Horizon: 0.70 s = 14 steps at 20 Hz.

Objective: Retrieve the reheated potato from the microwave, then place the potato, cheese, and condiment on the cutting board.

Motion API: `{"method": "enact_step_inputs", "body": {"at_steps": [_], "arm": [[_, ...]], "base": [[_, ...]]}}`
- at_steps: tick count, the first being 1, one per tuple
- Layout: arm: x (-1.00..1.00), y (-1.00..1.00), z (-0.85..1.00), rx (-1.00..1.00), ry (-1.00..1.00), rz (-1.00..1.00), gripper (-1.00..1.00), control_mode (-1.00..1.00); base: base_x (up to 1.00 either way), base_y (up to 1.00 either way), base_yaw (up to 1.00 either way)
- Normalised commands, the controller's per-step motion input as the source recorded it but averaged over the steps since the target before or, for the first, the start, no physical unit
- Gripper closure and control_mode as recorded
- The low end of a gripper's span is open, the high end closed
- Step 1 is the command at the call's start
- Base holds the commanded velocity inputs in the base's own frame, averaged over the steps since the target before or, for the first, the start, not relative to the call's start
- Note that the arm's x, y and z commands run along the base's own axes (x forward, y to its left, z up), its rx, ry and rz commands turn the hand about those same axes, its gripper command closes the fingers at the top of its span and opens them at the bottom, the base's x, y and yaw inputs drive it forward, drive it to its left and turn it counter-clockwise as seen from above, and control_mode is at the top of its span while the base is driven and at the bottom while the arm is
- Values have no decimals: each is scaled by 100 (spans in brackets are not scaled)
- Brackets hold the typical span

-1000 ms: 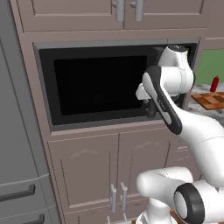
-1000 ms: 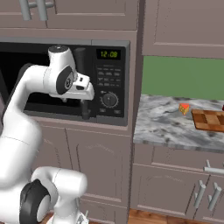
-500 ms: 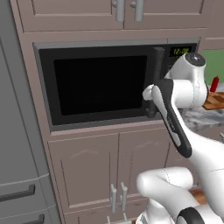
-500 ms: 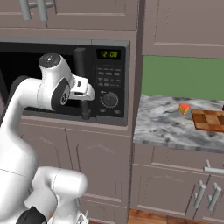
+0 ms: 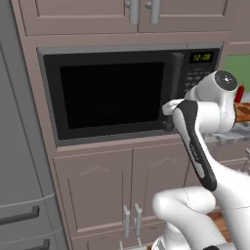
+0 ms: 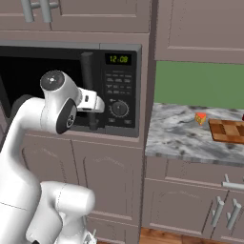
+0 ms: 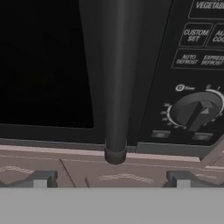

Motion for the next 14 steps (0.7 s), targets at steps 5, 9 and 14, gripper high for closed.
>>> {"method": "enact_step_inputs", "body": {"at_steps": [5,9,14], "arm": [[0,0,2,0,0,0,-100,-100],[0,0,0,0,0,0,-100,-100],[16,0,1,0,0,0,-100,-100]], "base": [[0,0,0],[0,0,0],[0,0,0]]}}
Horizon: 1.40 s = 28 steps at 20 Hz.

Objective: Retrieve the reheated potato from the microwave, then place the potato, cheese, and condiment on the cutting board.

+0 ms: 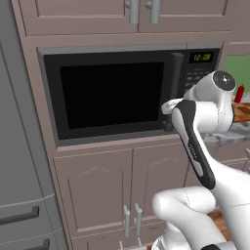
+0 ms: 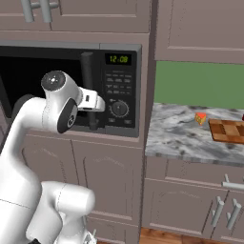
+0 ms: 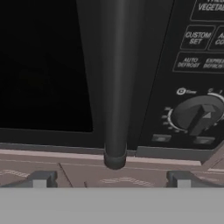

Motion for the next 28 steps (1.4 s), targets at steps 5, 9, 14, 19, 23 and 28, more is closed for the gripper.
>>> {"method": "enact_step_inputs", "body": {"at_steps": [5,9,14,19,23,28], "arm": [[29,1,1,0,0,0,-100,-100],[39,0,0,0,1,1,-100,-100],[47,0,0,0,0,0,-100,-100],[41,0,-6,3,0,0,-100,-100],[42,3,-19,7,0,0,-100,-100],[43,15,-30,8,-11,0,100,-100]], "base": [[0,0,0],[0,0,0],[0,0,0],[0,0,0],[0,0,0],[0,0,0]]}}
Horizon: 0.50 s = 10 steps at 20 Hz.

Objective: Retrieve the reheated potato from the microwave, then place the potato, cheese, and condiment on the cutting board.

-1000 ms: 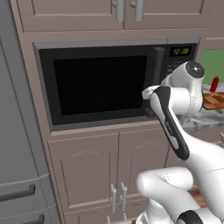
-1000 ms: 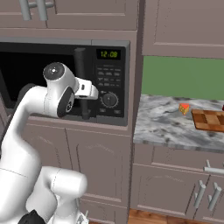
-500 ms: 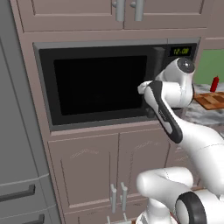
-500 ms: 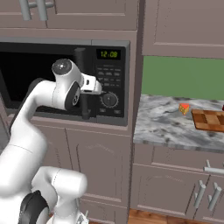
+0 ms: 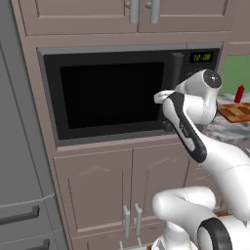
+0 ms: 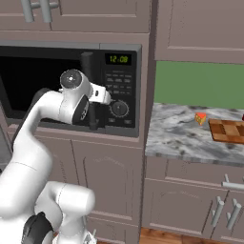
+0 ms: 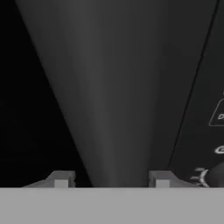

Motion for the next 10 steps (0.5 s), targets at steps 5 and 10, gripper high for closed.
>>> {"method": "enact_step_inputs", "body": {"at_steps": [5,10], "arm": [[38,26,-29,14,-9,4,100,-100],[-23,39,-14,11,0,17,100,-100]], "base": [[0,0,0],[0,0,0]]}}
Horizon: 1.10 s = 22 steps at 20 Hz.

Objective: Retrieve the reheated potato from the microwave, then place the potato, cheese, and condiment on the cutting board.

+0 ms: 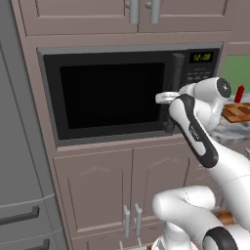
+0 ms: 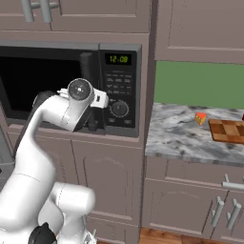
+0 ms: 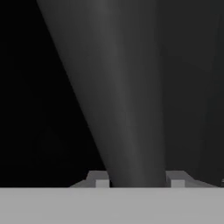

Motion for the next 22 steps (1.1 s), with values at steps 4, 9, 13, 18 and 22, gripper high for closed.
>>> {"method": "enact_step_inputs", "body": {"at_steps": [4,9,13,18,22], "arm": [[-65,30,-1,10,2,21,100,-100],[-76,26,0,6,5,12,100,-100],[-75,23,0,1,11,1,100,-100],[-69,31,0,0,10,0,100,-100],[-69,40,0,0,3,-1,100,-100]], "base": [[0,0,0],[0,0,0],[0,0,0],[0,0,0],[0,0,0]]}}
